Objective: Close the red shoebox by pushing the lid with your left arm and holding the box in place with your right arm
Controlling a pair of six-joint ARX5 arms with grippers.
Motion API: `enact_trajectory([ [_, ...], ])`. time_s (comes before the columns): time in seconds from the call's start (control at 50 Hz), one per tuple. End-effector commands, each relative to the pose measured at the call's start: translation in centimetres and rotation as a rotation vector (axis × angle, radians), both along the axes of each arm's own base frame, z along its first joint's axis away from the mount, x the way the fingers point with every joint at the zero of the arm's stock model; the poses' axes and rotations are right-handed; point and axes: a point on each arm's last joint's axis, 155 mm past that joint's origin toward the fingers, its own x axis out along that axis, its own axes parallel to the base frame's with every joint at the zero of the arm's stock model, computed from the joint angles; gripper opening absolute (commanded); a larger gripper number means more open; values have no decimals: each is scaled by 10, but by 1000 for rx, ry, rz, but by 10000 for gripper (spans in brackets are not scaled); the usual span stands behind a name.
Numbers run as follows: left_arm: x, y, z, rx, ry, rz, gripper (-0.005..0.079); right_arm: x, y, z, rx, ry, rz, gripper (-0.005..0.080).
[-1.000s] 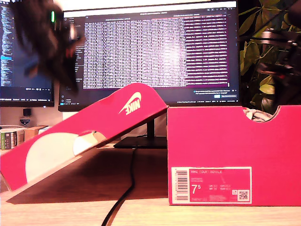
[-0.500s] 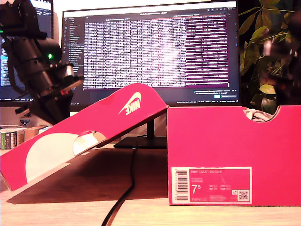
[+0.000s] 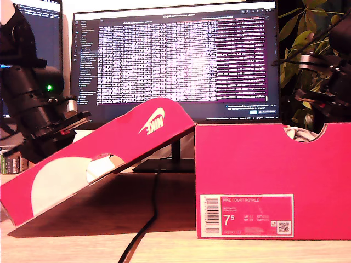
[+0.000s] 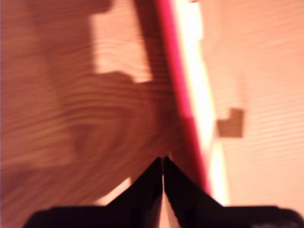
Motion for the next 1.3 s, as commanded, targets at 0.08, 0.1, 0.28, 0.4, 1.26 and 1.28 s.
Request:
enact_trajectory([
  [0.08,-16,-11,-14,-46,64,-2,-19,1,3,-15,4,35,9,-13],
  [0.1,-17,-12,-14,-50,66,-4,-19,1,3,-17,4,40,9,-13],
  [0.28,-15,-18,-11,-81,58,-14,-19,0,4,-24,8,59,13,-12],
  [0.4,-11,-24,-6,-119,37,-22,-19,-1,13,-23,28,57,37,-13],
  [1.26,-14,-31,124,-269,-185,-41,-19,-12,77,-21,25,45,189,-13],
  [1.28,-14,-31,127,-272,-192,-42,-19,-12,78,-21,25,44,191,-13],
])
